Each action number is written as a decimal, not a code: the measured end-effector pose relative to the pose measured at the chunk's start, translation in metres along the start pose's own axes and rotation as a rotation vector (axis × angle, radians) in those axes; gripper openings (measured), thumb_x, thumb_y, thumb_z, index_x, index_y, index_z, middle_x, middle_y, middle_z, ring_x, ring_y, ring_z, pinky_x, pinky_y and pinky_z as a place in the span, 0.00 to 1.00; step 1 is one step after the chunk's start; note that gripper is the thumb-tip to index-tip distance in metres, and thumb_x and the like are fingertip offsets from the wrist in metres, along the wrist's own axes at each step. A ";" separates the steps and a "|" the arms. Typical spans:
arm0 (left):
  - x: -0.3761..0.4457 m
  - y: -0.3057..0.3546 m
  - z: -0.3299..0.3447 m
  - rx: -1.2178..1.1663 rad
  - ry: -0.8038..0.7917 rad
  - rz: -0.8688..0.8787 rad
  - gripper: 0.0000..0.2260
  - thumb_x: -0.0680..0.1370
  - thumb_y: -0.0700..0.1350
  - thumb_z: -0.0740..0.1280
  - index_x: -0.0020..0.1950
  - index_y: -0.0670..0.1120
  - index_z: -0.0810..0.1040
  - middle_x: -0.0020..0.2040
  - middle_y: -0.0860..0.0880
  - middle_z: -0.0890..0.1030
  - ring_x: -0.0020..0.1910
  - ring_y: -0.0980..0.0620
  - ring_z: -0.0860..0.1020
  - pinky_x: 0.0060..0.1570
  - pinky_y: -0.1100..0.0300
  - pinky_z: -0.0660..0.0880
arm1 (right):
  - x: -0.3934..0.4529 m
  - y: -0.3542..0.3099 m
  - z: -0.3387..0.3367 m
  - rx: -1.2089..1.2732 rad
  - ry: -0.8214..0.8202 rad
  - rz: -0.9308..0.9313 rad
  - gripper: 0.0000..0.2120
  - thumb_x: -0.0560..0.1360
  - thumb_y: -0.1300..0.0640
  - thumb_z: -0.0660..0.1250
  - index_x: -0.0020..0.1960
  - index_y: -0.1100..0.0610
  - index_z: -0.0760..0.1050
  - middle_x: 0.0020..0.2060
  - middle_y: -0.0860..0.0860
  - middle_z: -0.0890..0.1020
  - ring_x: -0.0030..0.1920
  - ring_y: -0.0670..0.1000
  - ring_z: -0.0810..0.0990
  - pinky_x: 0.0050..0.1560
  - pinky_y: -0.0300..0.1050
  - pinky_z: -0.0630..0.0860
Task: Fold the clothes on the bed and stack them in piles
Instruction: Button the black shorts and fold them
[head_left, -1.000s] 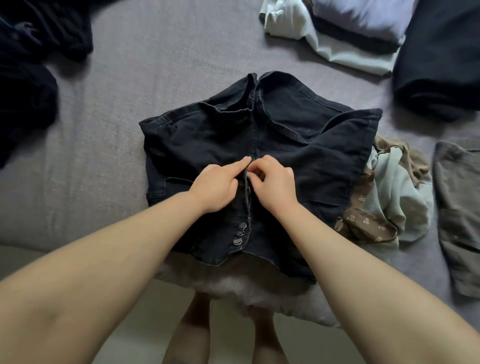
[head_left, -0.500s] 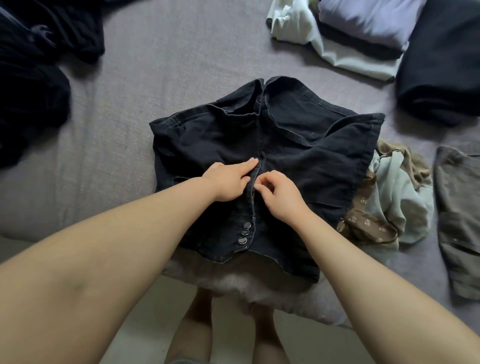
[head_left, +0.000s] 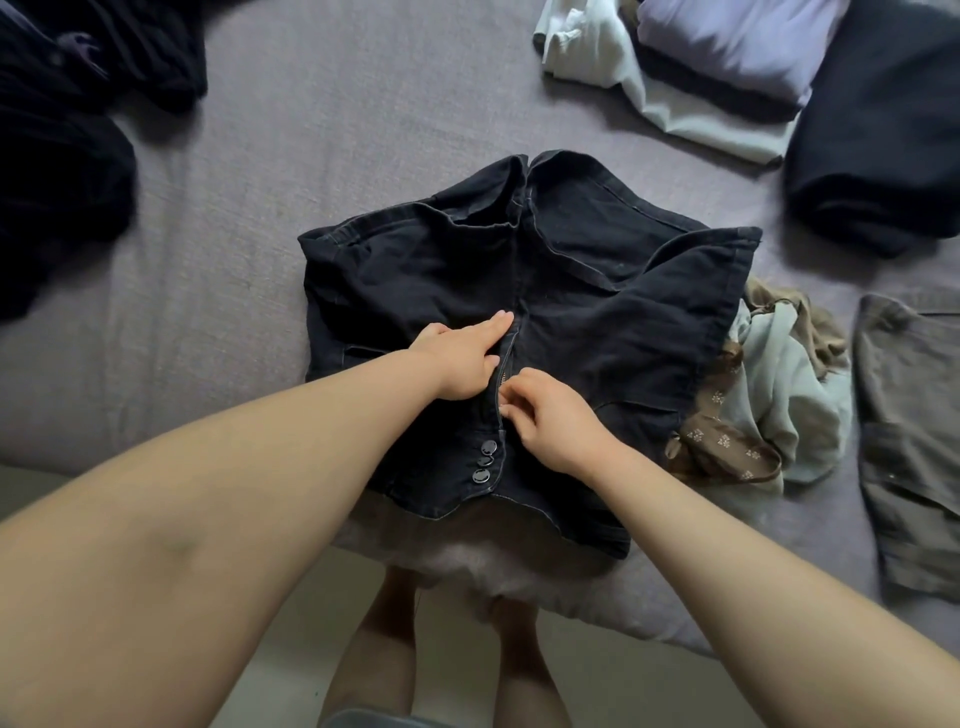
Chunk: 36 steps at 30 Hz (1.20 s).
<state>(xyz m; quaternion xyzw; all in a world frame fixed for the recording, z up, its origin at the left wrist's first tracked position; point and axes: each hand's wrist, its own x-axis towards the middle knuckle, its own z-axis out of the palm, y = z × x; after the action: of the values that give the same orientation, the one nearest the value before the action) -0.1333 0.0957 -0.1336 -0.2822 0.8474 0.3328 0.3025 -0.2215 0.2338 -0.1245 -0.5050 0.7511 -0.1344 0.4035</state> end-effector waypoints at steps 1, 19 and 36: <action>0.000 0.000 0.000 0.006 -0.003 0.000 0.26 0.83 0.49 0.52 0.79 0.53 0.44 0.79 0.57 0.49 0.75 0.54 0.59 0.72 0.56 0.51 | -0.002 0.000 0.001 0.012 0.008 0.007 0.04 0.77 0.60 0.64 0.49 0.60 0.76 0.41 0.47 0.71 0.43 0.49 0.71 0.48 0.43 0.68; -0.084 -0.012 0.046 -0.140 0.790 -0.235 0.24 0.77 0.44 0.61 0.73 0.45 0.65 0.75 0.45 0.65 0.75 0.46 0.61 0.71 0.48 0.55 | -0.084 -0.010 0.023 0.173 0.525 0.312 0.18 0.74 0.54 0.71 0.61 0.59 0.74 0.55 0.52 0.75 0.57 0.49 0.73 0.60 0.41 0.68; -0.146 -0.058 0.063 -0.712 0.781 -0.688 0.15 0.81 0.40 0.58 0.68 0.42 0.71 0.60 0.37 0.78 0.58 0.35 0.75 0.55 0.49 0.70 | -0.121 0.005 -0.004 0.652 0.465 0.818 0.19 0.76 0.50 0.68 0.60 0.62 0.75 0.57 0.55 0.80 0.58 0.56 0.77 0.59 0.47 0.73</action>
<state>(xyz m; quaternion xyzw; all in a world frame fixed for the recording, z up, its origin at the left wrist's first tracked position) 0.0231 0.1462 -0.0914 -0.7228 0.5934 0.3504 -0.0517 -0.2080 0.3404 -0.0682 0.0203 0.8743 -0.2994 0.3816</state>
